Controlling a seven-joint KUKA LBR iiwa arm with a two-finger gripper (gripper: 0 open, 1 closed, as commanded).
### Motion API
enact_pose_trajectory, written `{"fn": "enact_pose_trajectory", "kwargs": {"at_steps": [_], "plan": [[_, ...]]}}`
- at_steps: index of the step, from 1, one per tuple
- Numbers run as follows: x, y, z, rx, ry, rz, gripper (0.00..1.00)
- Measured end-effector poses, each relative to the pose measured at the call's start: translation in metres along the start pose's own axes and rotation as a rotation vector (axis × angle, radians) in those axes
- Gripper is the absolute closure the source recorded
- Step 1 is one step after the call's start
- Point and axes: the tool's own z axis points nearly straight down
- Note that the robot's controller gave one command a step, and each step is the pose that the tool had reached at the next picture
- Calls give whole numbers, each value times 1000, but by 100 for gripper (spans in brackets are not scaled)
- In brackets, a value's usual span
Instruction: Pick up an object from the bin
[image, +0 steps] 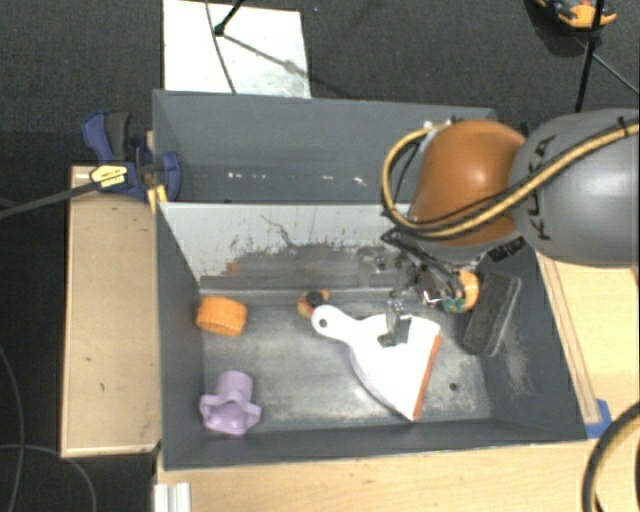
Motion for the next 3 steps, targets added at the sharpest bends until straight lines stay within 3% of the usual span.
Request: {"fn": "enact_pose_trajectory", "kwargs": {"at_steps": [1,2,3], "plan": [[-1,-4,8,0,0,173,0],[10,-32,47,0,-7,33,0],[9,-40,66,0,-4,49,100]]}}
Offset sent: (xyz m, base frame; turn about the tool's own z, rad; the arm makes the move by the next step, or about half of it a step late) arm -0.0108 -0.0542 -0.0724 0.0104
